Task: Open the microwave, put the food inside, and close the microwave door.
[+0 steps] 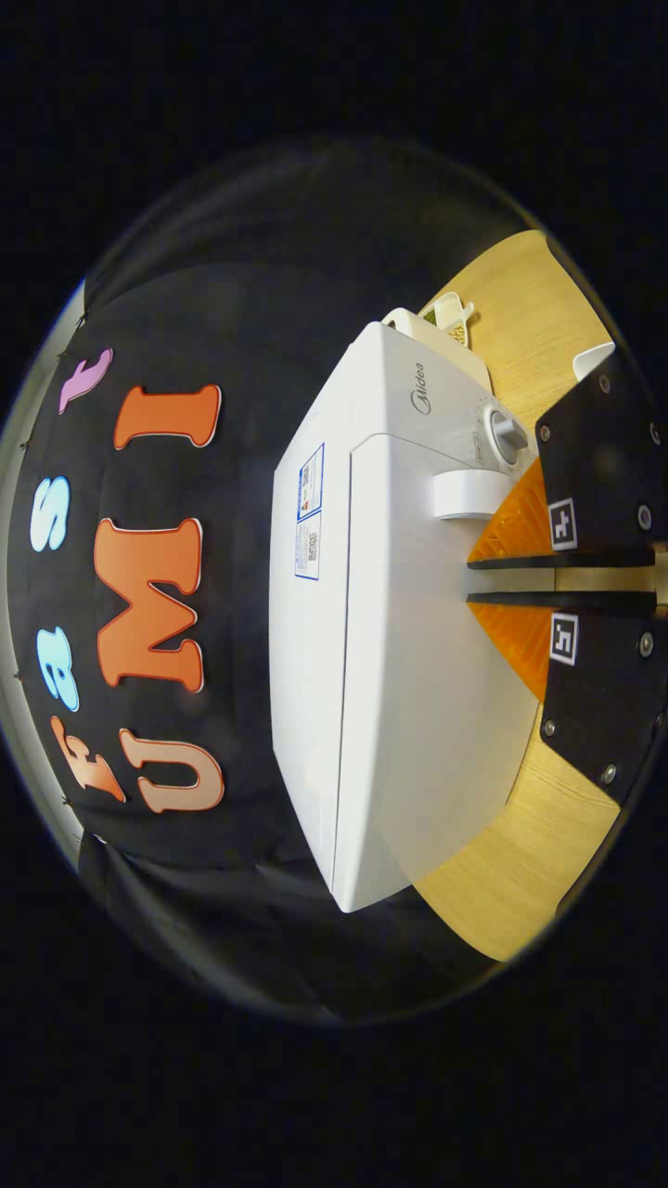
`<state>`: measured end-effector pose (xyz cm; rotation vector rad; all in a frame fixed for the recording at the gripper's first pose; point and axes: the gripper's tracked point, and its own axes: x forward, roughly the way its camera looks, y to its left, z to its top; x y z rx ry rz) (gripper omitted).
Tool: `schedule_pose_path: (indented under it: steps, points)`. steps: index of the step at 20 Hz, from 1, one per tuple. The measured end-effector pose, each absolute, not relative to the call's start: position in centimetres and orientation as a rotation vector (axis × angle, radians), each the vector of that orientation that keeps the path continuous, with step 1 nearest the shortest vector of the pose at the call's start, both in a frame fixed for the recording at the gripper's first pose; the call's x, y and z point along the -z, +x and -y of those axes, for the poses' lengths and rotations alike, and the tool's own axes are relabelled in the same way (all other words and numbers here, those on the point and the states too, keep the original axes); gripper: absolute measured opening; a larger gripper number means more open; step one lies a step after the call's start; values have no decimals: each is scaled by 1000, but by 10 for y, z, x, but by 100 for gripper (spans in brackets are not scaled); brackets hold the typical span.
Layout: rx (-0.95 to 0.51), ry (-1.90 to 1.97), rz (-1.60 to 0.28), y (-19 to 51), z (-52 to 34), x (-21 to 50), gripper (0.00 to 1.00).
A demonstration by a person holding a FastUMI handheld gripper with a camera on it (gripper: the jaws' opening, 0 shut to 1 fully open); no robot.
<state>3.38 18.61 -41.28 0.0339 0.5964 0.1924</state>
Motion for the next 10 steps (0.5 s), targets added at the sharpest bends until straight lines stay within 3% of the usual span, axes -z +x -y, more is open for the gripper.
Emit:
schedule_pose_path:
  steps: [6,10]
  points:
    - [-150,92,-511,30,-166,354,11]
    - [-127,123,-401,30,-135,286,22]
